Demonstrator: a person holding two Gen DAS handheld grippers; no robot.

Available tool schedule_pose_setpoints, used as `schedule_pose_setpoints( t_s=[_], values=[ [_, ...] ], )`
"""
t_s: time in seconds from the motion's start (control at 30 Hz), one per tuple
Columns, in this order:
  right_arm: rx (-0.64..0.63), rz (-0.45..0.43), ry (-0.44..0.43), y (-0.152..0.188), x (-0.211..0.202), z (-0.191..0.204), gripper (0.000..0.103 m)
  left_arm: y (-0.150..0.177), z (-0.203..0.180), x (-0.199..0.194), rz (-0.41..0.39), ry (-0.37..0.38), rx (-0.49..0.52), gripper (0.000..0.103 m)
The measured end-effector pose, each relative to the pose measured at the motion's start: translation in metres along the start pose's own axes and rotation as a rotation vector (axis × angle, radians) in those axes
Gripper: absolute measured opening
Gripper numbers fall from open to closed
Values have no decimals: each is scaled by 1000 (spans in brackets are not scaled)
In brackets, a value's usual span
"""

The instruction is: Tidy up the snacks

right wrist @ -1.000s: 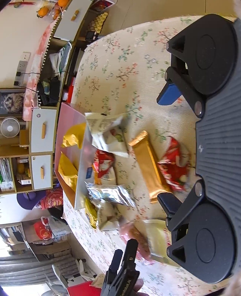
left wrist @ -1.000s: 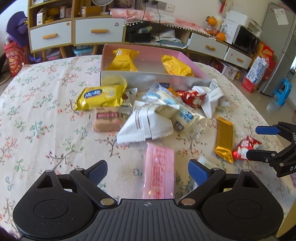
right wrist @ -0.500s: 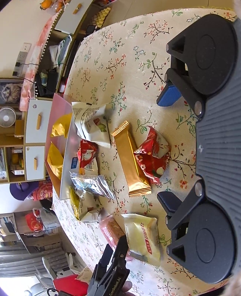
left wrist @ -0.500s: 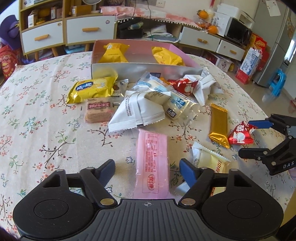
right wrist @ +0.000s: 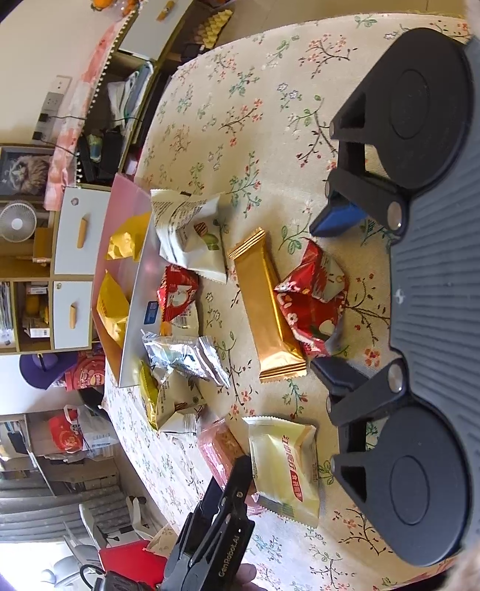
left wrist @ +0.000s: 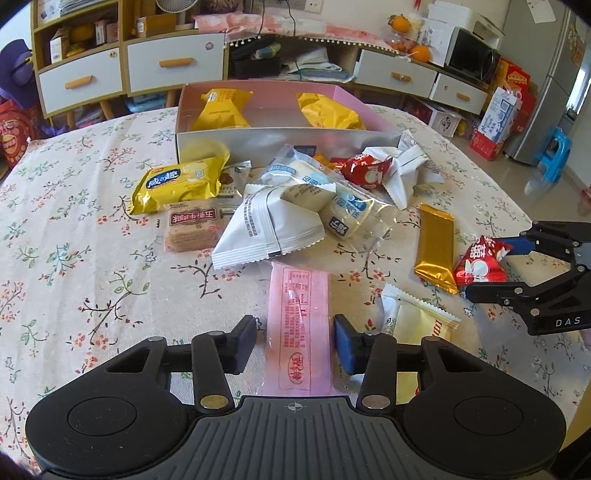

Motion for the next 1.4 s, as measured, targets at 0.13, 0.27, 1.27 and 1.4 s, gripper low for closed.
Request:
schedule_pose_setpoints(
  t_s=[0.13, 0.27, 1.27, 1.4],
  values=[
    [-12, -5, -6, -2, 0, 3, 51, 0, 0, 0, 6, -17, 15, 31],
    [-27, -4, -7, -3, 1, 5, 28, 0, 0, 0, 8, -19, 8, 30],
    [34, -32, -34, -23, 11, 11, 35, -5, -7, 4, 25, -43, 54, 30],
    [8, -27, -32, -22, 10, 14, 35, -6, -8, 3, 30, -42, 56, 29]
  ],
)
Point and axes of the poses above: each gripper's, at about its wrist camera, not at the fingertips, and x roughly the way its jaws point, z to its left, y to its underside, the point moved 7 cm from there along x, roughly the way its jaws point, and after that the axes turned 6 degrees about x, right-handed, at the moved point
